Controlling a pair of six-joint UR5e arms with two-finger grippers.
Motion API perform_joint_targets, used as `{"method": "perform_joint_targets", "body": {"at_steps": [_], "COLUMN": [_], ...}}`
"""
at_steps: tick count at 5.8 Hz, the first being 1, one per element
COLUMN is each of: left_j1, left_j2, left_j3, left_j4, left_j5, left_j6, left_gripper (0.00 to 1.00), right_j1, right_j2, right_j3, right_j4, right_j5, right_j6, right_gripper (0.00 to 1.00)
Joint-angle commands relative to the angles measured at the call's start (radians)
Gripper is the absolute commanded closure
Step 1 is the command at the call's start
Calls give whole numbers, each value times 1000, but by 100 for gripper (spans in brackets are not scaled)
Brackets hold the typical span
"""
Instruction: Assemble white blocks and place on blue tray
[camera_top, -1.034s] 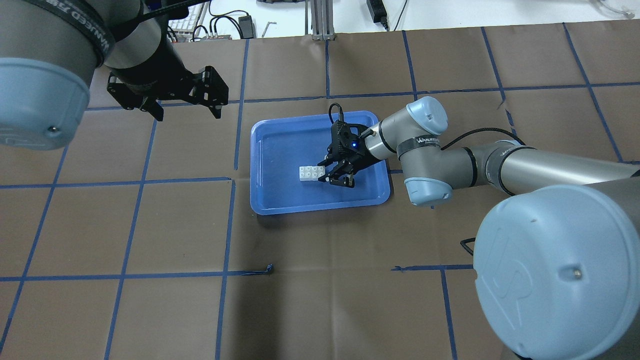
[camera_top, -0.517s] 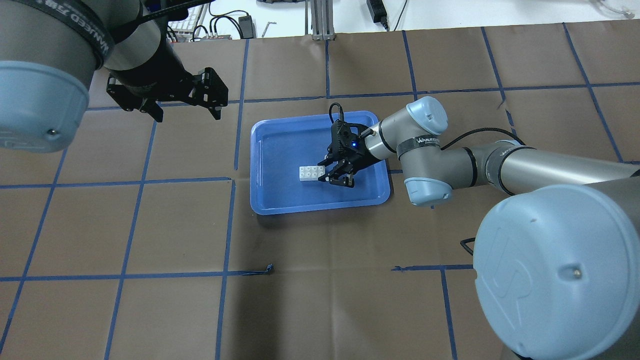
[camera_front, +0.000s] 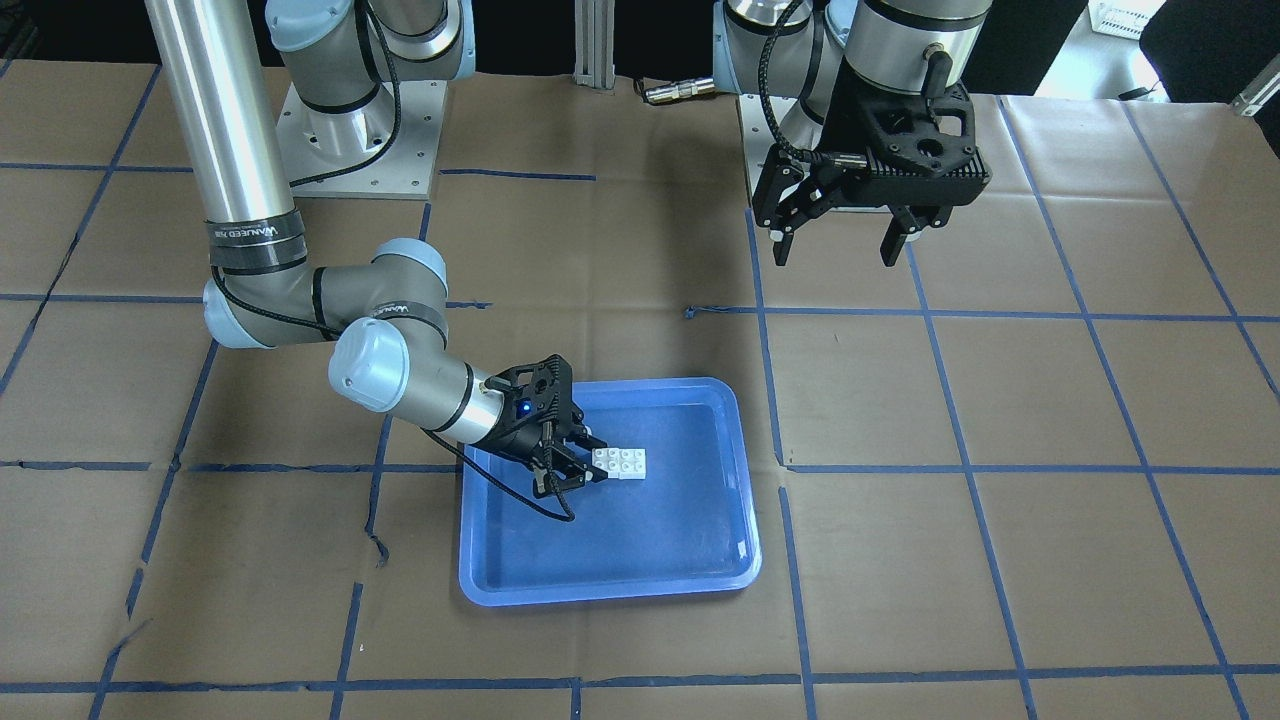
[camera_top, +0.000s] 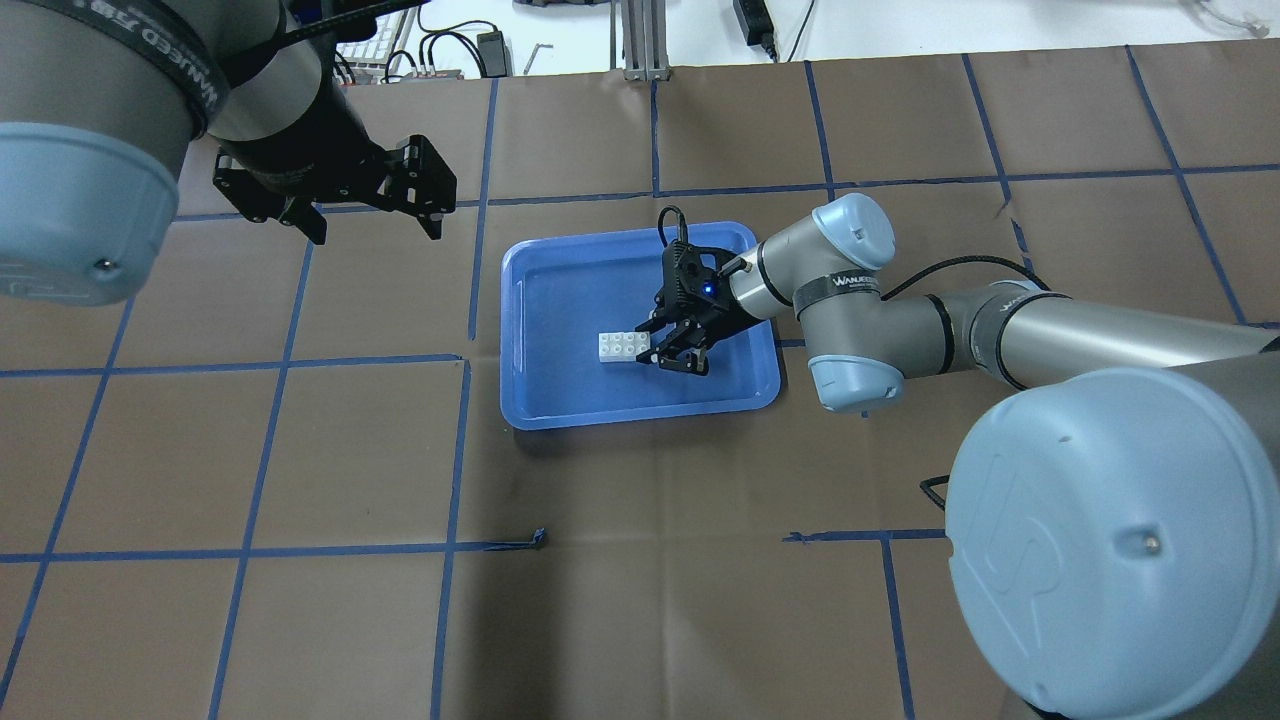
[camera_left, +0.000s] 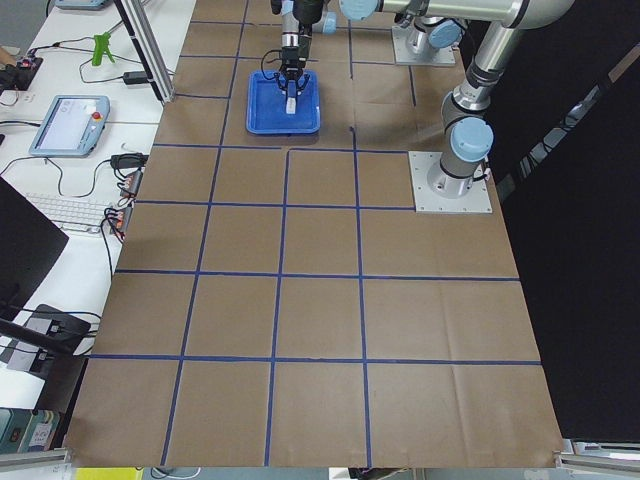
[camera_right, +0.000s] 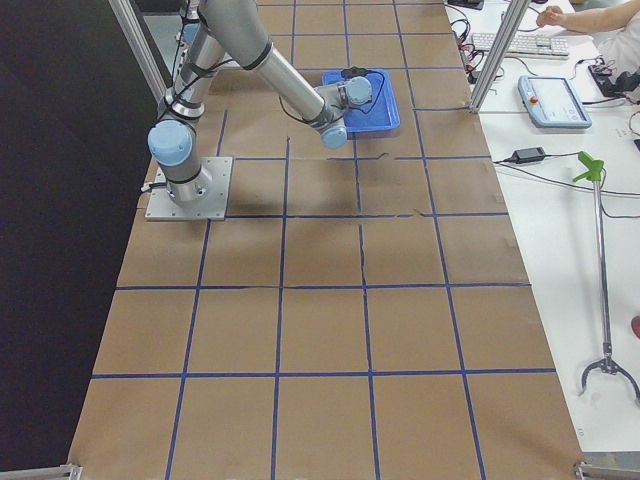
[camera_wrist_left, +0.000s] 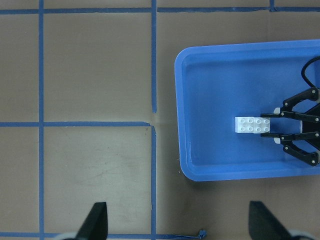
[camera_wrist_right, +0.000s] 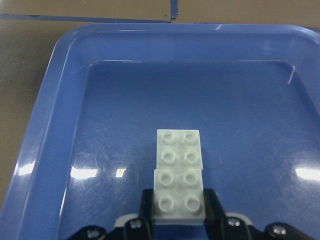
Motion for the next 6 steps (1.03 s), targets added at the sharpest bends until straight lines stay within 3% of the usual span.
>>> {"method": "perform_joint_targets", "body": {"at_steps": [1,5,6], "left_j1": [-1,0,0], "left_j2": [0,2,2], "left_j3": [0,3,3], "left_j4": [0,0,0], "left_j5": [0,-2,0], "left_j6": [0,0,0], "left_gripper": [1,1,1], "right_j1": [0,0,-5], "right_j2": [1,1,-9], "right_j3": [0,-5,-23], "right_j4": [0,0,0], "right_j5": [0,0,0], "right_j6": [2,2,35], "right_gripper": [57,44,17]}}
